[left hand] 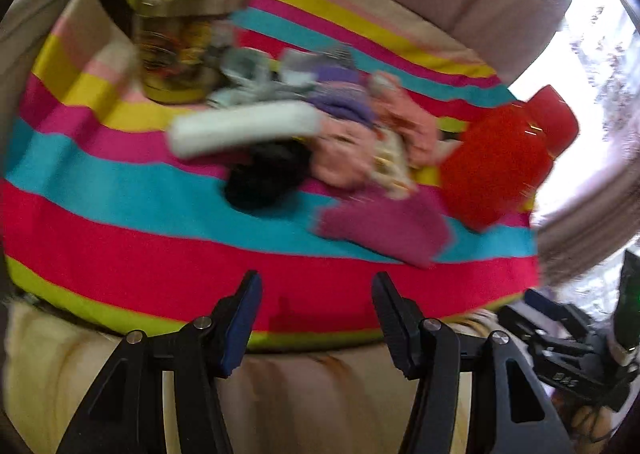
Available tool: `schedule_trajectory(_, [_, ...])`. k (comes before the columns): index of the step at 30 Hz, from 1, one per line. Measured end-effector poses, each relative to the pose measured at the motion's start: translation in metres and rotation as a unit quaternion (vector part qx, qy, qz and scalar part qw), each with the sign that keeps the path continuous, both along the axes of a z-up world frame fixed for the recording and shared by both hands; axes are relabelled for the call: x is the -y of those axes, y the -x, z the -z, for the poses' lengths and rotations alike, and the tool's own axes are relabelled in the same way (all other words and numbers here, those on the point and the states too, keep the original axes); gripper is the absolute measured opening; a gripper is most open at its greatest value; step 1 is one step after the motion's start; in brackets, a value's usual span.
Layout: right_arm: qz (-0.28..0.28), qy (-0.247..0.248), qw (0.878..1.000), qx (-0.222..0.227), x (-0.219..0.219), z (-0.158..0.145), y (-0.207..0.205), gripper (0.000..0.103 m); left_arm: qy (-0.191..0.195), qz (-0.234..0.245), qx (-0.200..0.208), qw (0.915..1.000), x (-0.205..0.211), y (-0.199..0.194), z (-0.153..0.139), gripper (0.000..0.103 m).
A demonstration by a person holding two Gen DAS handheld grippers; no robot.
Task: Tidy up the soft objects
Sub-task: 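Move both open tools back to the pile of clothes, then reach the left tool to the white rolled towel while the right tool grasps the magenta knit sock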
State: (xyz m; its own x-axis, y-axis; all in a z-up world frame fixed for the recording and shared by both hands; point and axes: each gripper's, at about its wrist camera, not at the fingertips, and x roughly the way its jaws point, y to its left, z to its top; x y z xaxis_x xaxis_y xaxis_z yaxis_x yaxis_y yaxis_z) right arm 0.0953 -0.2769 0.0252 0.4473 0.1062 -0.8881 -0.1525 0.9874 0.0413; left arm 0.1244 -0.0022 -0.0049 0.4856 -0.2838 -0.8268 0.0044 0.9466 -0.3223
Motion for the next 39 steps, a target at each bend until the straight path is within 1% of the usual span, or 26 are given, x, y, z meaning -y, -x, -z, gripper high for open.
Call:
schedule_trajectory(5, [-0.01,-0.013,0.999,-0.047,-0.022,0.024,-0.033,0.078,-0.064,-0.019,-0.008,0.9977,-0.03,-0.034,0.014,0.058])
schedule_trajectory(8, [-0.003,-0.018,0.998,-0.068,-0.029,0.038,-0.053,0.078,-0.112,-0.012,-0.013,0.9935,-0.038,-0.059,0.025,0.058])
schedule_trajectory(10, [0.0,-0.022,0.997,-0.078,-0.033,0.044,-0.065,0.078,-0.151,0.006,-0.026,0.9882,-0.036,-0.077,0.037,0.058])
schedule_trajectory(12, [0.004,-0.02,0.996,-0.085,-0.036,0.051,-0.075,0.078,-0.184,0.019,-0.031,0.9823,-0.032,-0.088,0.045,0.058])
schedule_trajectory(15, [0.009,-0.023,0.996,-0.09,-0.04,0.059,-0.087,0.078,-0.233,0.036,-0.019,0.9715,-0.026,-0.1,0.051,0.058])
schedule_trajectory(17, [0.01,-0.024,0.995,-0.094,-0.043,0.063,-0.094,0.078,-0.259,0.046,-0.007,0.9647,-0.021,-0.108,0.051,0.058])
schedule_trajectory(20, [0.008,-0.022,0.995,-0.093,-0.05,0.066,-0.102,0.078,-0.297,0.062,0.012,0.9529,-0.014,-0.12,0.054,0.058])
schedule_trajectory(23, [0.006,-0.024,0.996,-0.087,-0.056,0.068,-0.11,0.078,-0.323,0.074,0.025,0.9431,-0.006,-0.129,0.06,0.058])
schedule_trajectory(26, [0.007,-0.023,0.997,-0.077,-0.063,0.07,-0.118,0.078,-0.338,0.085,0.04,0.9364,-0.003,-0.137,0.064,0.058])
schedule_trajectory(28, [0.006,-0.022,0.997,-0.073,-0.067,0.071,-0.122,0.078,-0.337,0.081,0.048,0.9367,-0.002,-0.141,0.066,0.057])
schedule_trajectory(29, [0.005,-0.024,0.997,-0.072,-0.068,0.071,-0.123,0.078,-0.335,0.08,0.051,0.9376,-0.002,-0.143,0.066,0.055])
schedule_trajectory(30, [0.005,-0.025,0.997,-0.07,-0.07,0.071,-0.125,0.075,-0.336,0.078,0.054,0.9371,0.002,-0.144,0.065,0.051])
schedule_trajectory(31, [0.006,-0.025,0.997,-0.068,-0.071,0.071,-0.126,0.072,-0.336,0.081,0.056,0.9365,0.003,-0.145,0.065,0.05])
schedule_trajectory(33, [0.008,-0.026,0.998,-0.062,-0.067,0.067,-0.122,0.053,-0.331,0.089,0.059,0.9378,0.006,-0.142,0.065,0.039])
schedule_trajectory(34, [0.007,-0.029,0.998,-0.061,-0.068,0.066,-0.122,0.051,-0.327,0.091,0.058,0.9388,0.007,-0.142,0.065,0.035])
schedule_trajectory(35, [0.007,-0.031,0.998,-0.059,-0.068,0.065,-0.121,0.048,-0.325,0.092,0.058,0.9396,0.01,-0.141,0.065,0.028])
schedule_trajectory(36, [0.007,-0.032,0.998,-0.057,-0.064,0.062,-0.12,0.046,-0.322,0.092,0.059,0.9405,0.011,-0.139,0.065,0.026])
schedule_trajectory(39, [0.006,-0.032,0.998,-0.047,-0.065,0.057,-0.114,0.038,-0.313,0.091,0.062,0.9434,0.015,-0.132,0.061,0.024])
